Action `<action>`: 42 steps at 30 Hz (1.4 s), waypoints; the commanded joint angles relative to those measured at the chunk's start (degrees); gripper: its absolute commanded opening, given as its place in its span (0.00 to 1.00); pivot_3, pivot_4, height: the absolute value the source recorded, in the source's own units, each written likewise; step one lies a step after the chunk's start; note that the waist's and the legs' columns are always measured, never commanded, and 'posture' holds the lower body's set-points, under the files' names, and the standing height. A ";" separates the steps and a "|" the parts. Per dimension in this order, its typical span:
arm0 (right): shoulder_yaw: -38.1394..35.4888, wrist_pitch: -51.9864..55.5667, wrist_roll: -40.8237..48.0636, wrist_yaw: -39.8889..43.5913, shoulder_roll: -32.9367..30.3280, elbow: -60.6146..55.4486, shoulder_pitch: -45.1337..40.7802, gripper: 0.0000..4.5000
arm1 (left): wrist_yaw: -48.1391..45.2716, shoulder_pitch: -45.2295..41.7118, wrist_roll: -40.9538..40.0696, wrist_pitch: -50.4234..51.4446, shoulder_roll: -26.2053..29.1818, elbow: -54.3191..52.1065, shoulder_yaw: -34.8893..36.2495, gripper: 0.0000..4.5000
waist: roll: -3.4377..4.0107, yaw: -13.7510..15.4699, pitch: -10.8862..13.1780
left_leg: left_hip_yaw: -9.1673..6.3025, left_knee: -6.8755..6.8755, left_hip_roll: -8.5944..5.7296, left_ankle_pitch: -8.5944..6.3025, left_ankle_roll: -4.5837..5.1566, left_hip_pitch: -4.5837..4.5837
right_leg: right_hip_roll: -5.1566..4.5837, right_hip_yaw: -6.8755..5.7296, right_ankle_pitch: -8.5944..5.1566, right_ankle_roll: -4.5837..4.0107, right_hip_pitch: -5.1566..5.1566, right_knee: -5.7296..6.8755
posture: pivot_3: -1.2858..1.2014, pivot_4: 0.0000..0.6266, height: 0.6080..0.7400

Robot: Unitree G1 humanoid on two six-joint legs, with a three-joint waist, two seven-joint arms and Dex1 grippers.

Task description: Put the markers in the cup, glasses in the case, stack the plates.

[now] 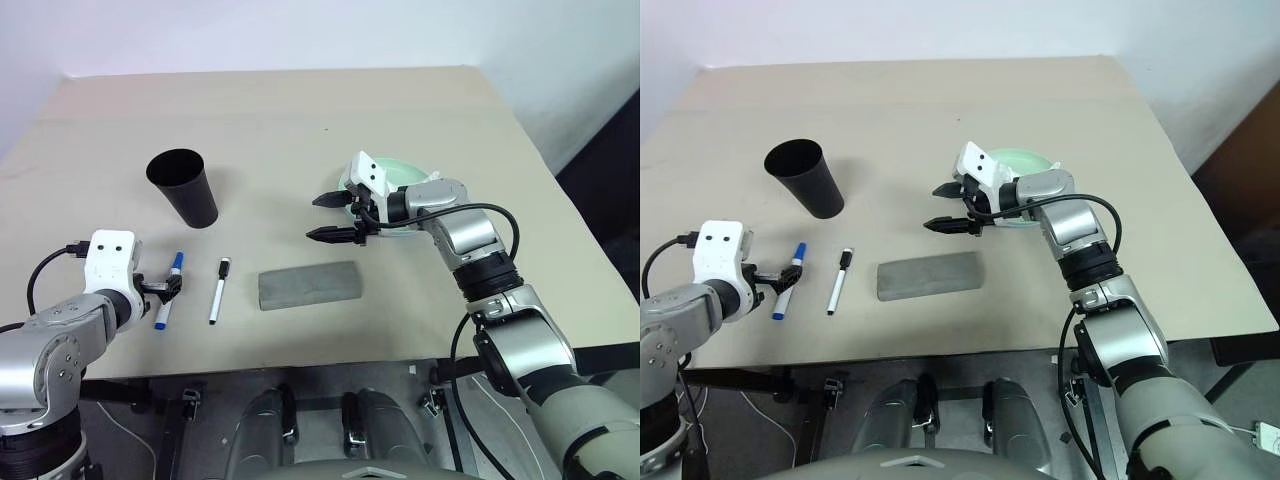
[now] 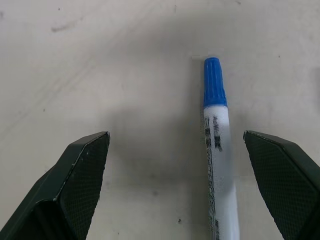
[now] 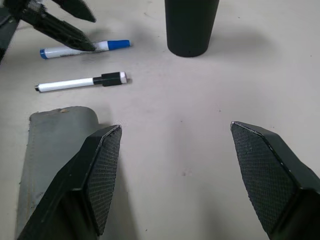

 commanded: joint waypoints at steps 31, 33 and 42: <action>-1.64 -6.03 -1.82 -3.22 -0.31 5.24 -3.31 0.82 | 1.78 -1.95 1.97 3.18 2.50 -0.30 0.11 0.19 | -0.02 -0.02 0.00 | -0.02 -0.02 0.01 0.06 0.03 0.02 | -0.01 0.00 0.01 0.01 0.01 0.00 | 0.52 0.24 0.81; -1.57 -6.07 -1.91 -3.25 -0.36 5.25 -3.31 0.82 | 1.92 -2.57 2.59 3.18 2.14 -0.16 0.61 0.35 | -0.02 -0.01 0.00 | -0.02 -0.01 0.01 0.06 0.03 0.02 | -0.01 0.00 0.01 0.02 0.01 0.00 | 0.52 0.24 0.81; -1.64 -5.81 -1.77 -2.99 -0.50 4.88 -3.30 0.82 | 1.50 -6.44 3.19 3.18 0.27 0.08 2.09 0.85 | -0.02 0.08 0.00 | -0.02 -0.01 0.01 0.08 0.02 0.02 | -0.01 0.00 0.01 0.02 0.02 0.02 | 0.52 0.24 0.81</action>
